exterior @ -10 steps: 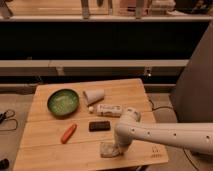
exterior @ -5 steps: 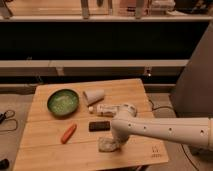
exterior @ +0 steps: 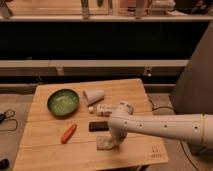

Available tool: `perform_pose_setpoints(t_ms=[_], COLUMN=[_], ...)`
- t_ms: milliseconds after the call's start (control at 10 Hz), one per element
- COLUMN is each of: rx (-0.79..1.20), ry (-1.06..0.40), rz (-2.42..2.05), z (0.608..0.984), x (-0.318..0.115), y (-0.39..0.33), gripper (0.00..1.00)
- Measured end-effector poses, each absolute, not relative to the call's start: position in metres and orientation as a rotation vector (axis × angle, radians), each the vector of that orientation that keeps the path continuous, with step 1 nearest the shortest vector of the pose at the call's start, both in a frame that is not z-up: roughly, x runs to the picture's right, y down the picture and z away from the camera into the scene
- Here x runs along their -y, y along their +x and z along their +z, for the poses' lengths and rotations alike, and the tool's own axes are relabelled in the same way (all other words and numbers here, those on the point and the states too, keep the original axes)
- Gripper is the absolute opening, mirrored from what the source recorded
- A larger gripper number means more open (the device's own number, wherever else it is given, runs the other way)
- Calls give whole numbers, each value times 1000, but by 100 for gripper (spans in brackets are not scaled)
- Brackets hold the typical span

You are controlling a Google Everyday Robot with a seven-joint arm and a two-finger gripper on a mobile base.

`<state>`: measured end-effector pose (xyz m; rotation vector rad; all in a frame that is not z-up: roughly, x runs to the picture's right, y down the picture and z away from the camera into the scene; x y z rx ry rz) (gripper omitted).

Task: Place the white sponge in the ceramic bowl

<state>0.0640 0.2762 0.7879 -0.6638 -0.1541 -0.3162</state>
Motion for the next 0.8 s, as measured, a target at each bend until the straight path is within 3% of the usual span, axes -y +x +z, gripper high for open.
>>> perform_pose_setpoints(t_ms=[800], rx=[148], ry=[-661], rz=[-359], z=[795], x=[-259], y=[42], gripper=[0])
